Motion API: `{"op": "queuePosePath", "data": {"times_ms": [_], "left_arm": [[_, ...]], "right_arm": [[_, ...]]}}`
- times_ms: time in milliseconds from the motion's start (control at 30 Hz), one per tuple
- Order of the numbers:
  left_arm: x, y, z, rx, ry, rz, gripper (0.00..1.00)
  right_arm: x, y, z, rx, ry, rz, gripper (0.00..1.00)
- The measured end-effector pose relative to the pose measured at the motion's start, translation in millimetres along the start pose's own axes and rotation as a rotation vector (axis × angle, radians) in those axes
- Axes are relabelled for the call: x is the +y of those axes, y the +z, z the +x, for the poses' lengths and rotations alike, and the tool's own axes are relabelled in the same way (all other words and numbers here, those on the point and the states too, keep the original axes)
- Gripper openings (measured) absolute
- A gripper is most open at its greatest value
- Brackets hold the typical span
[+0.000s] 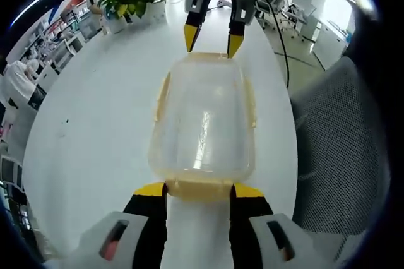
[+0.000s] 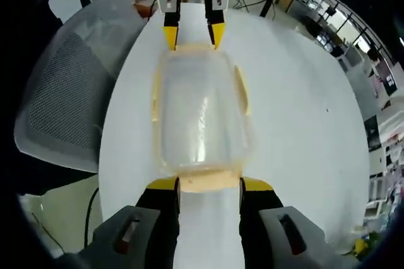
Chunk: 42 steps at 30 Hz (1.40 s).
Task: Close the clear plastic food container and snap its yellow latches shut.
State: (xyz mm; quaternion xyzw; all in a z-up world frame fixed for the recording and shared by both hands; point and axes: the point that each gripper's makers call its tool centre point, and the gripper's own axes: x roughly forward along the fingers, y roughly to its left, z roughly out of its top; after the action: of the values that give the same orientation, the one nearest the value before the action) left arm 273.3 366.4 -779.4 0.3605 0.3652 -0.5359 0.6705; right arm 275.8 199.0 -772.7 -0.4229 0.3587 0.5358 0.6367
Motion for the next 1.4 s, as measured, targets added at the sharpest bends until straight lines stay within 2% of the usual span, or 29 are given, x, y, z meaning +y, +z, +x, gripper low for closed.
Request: {"op": "queuePosePath", "data": {"times_ms": [333, 1233, 1267, 1300, 1333, 1367, 1400], "left_arm": [[-3.3, 7.4, 4.8, -0.005, -0.013, -0.001, 0.33], [-8.3, 9.0, 10.9, -0.001, -0.02, -0.008, 0.33], [-8.3, 8.8, 11.1, -0.001, -0.019, -0.011, 0.33], [-9.8, 10.0, 12.3, -0.009, -0.027, -0.038, 0.33], [-12.5, 6.8, 13.5, 0.001, -0.032, -0.143, 0.33], [-9.8, 8.3, 12.9, -0.016, -0.027, -0.072, 0.33], [-6.2, 10.0, 13.0, -0.027, -0.01, -0.043, 0.33]], "right_arm": [[1.8, -8.7, -2.8, 0.007, 0.0, 0.005, 0.33], [6.1, -17.7, 3.7, 0.01, -0.001, 0.017, 0.33], [6.1, -17.6, 3.7, 0.01, -0.002, 0.016, 0.3], [22.3, -17.0, 2.5, 0.022, 0.101, -0.019, 0.04], [14.7, -14.9, 0.5, 0.026, 0.051, -0.012, 0.01], [10.3, -13.1, 0.5, 0.033, 0.027, -0.034, 0.02], [6.9, -12.1, -1.1, 0.032, 0.013, -0.056, 0.02]]}}
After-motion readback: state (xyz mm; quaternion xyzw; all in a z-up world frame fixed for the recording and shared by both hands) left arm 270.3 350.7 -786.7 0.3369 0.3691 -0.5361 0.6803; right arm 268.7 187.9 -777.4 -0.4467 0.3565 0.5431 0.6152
